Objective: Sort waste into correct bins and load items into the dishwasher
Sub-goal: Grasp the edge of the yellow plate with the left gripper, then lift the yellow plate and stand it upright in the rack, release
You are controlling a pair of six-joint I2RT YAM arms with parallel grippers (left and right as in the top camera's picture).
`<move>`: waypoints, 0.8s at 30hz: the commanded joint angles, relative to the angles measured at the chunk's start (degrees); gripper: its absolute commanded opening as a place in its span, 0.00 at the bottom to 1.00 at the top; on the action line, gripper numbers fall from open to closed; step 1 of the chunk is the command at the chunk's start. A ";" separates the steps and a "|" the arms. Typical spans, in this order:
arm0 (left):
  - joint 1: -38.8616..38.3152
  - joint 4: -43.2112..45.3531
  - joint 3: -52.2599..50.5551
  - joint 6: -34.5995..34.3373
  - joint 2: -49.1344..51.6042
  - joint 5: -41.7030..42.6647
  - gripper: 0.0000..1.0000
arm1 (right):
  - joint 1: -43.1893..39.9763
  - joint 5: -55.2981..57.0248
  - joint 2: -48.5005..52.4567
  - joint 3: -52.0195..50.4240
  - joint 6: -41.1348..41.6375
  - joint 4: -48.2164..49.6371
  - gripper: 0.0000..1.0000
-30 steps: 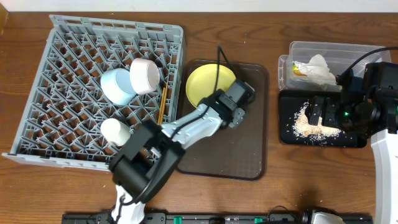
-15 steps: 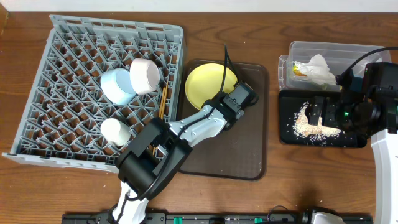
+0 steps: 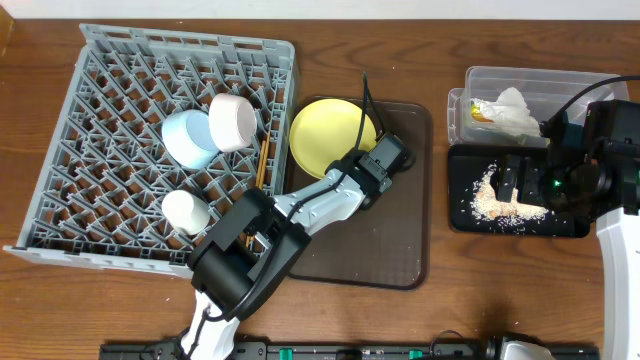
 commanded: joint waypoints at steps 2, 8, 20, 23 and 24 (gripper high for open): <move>-0.76 -0.90 -0.37 -0.31 0.98 -0.68 0.06 | -0.57 0.09 -0.35 0.90 0.17 -0.24 0.98; -2.40 -1.64 -0.24 -0.35 -5.18 -0.50 0.06 | -0.57 0.09 -0.35 0.87 0.17 -0.26 0.98; -2.58 -9.57 -0.24 -0.81 -24.59 9.75 0.06 | -0.57 0.09 -0.35 0.90 0.17 -0.22 0.99; -1.95 -10.21 -0.24 -1.40 -29.11 10.60 0.06 | -0.57 0.09 -0.35 0.90 0.17 -0.22 0.98; -1.60 -10.21 -0.24 -2.08 -30.29 10.58 0.06 | -0.57 0.09 -0.35 0.87 0.17 -0.22 0.98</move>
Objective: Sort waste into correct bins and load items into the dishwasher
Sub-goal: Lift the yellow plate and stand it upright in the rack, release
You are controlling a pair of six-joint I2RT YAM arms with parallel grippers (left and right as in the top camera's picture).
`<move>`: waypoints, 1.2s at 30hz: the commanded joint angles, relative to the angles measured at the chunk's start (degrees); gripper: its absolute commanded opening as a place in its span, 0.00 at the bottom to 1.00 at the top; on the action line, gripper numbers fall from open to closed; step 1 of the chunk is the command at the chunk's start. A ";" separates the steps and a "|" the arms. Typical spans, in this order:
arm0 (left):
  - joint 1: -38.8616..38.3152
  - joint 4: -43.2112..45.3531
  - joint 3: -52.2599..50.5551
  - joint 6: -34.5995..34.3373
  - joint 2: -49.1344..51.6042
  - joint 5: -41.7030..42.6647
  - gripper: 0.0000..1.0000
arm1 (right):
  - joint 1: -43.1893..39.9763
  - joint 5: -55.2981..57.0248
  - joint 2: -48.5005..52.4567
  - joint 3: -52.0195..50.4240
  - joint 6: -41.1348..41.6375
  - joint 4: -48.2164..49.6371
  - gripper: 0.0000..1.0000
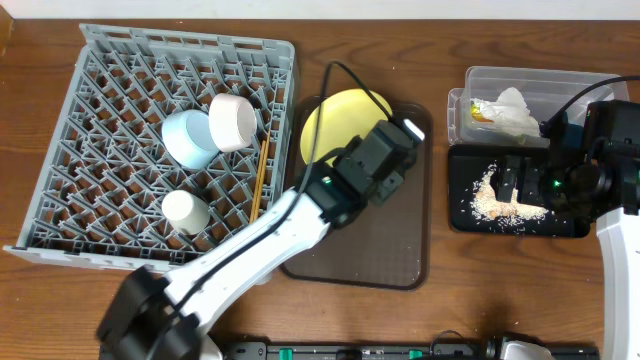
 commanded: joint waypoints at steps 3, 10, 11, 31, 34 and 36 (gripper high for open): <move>3.06 -0.17 0.02 -3.80 -8.11 2.14 0.06 | -0.57 0.11 -0.35 0.90 0.17 -0.09 0.99; 13.70 -0.17 0.02 -9.14 -13.35 18.49 0.06 | -0.57 0.13 -0.35 0.90 0.17 -0.07 0.98; 15.85 -0.17 0.02 -10.34 -13.42 21.64 0.06 | -0.57 0.13 -0.35 0.87 0.17 -0.07 0.99; 45.44 0.04 -0.02 -23.71 -0.96 57.48 0.06 | -0.57 0.11 -0.35 0.90 0.17 -0.09 0.99; 46.88 0.07 -0.02 -23.65 0.22 57.42 0.06 | -0.57 0.13 -0.35 0.90 0.17 -0.09 0.98; 47.50 0.07 -0.02 -23.21 0.26 57.24 0.12 | -0.57 0.13 -0.35 0.87 0.17 -0.02 0.99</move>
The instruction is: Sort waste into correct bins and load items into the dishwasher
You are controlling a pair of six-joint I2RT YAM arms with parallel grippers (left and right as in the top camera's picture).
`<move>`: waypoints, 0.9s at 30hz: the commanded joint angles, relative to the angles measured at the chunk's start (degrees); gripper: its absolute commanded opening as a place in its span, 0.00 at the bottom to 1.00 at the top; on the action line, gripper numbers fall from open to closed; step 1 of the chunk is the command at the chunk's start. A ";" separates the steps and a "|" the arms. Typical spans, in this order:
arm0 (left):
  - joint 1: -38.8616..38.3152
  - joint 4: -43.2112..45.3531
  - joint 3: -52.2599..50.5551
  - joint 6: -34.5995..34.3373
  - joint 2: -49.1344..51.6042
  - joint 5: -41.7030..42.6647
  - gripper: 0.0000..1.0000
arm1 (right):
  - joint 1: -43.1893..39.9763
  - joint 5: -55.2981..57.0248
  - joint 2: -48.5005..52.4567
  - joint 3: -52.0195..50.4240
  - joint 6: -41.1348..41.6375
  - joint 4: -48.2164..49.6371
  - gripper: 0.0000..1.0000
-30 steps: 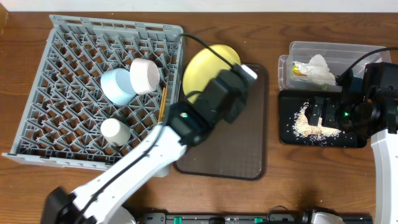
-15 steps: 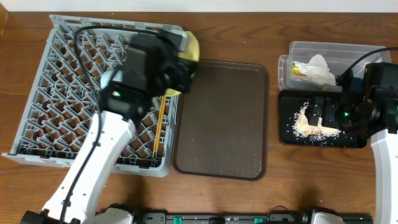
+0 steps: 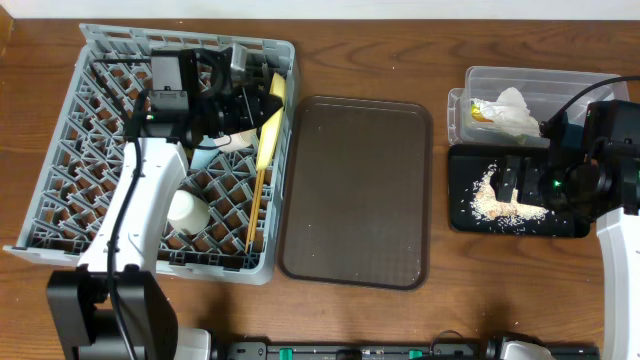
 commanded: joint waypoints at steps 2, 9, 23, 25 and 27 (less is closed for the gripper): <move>1.36 0.46 -0.02 0.72 -0.28 2.19 0.35 | -0.57 0.09 -0.35 0.90 0.17 0.11 0.98; 1.46 -0.24 -0.02 2.34 -0.90 -2.84 0.74 | -0.55 -0.70 -0.35 0.90 0.20 2.16 0.99; 1.40 -26.01 -0.02 5.44 -13.11 -41.20 0.90 | 5.60 -7.26 2.43 0.87 -2.21 18.95 0.99; 1.40 -32.41 -0.02 5.42 -13.16 -44.89 0.90 | 7.23 -2.62 4.68 0.87 -2.19 17.97 0.99; 1.40 -38.40 -0.07 5.25 -13.11 -47.74 0.91 | 8.13 0.44 7.10 0.87 -1.77 15.80 0.99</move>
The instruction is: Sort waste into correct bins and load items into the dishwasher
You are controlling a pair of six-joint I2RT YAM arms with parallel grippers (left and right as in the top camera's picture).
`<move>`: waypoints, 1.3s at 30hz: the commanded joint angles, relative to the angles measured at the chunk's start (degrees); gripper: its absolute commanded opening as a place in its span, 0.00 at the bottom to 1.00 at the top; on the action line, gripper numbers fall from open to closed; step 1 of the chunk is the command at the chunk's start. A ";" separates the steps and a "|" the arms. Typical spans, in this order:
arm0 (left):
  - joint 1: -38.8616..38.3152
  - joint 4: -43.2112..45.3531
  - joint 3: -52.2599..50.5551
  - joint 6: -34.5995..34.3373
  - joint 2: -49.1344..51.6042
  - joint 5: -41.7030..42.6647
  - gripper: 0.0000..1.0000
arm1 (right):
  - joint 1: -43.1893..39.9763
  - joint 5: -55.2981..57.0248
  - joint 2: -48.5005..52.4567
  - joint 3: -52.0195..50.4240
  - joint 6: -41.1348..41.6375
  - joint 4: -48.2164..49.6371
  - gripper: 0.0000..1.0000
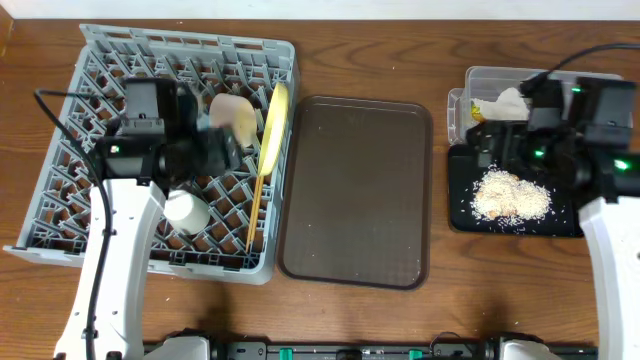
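A yellow plate point(272, 128) stands on edge in the grey dish rack point(60, 215), by its right wall. My left gripper point(228, 152), blurred, hovers just left of the plate, apart from it and holding nothing. A pink cup point(232, 110) and a white cup point(186, 210) sit in the rack; chopsticks point(254, 205) lie along its right side. My right gripper point(492, 140) hangs over the back edge of the black bin point(565, 222), which holds a pile of crumbs point(510, 195). Its jaws are hidden from above.
A bare brown tray point(357, 190) lies between the rack and the bins. Behind the black bin stands a clear bin point(480, 78) holding crumpled tissue point(512, 100). Cables trail from both arms.
My left gripper has left the plate and now sits lower and to the left; the plate stays upright in the rack. My right arm has moved back, and the crumb pile looks rounder.
The yellow plate first lay on the brown tray with my left gripper at it. It was then held tilted above the tray, later over the rack's right side. Now it stands in the rack, let go. The right arm stayed over the black bin until now.
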 commanded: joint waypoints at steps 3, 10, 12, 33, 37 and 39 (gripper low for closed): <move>0.15 -10.19 0.00 0.42 0.26 -11.10 0.91 | 1.25 7.56 5.95 0.66 1.42 -4.92 0.99; 0.13 -9.16 -4.35 1.16 -8.13 -11.21 0.91 | 1.16 7.67 3.41 -1.11 2.93 -6.86 0.99; -0.11 -6.43 -7.17 2.23 -13.62 -10.91 0.91 | 1.16 7.82 0.74 -3.39 2.91 -5.97 0.99; -1.64 3.17 -23.04 6.95 -59.01 -6.10 0.92 | 1.16 12.09 -41.22 -24.41 2.93 -3.61 0.99; -1.64 3.17 -23.04 6.95 -58.99 -6.10 0.93 | 1.16 12.09 -41.07 -24.44 2.93 -5.97 0.99; -1.64 3.17 -23.04 6.95 -58.99 -6.10 0.93 | 1.16 12.09 -41.07 -24.44 2.93 -6.91 0.99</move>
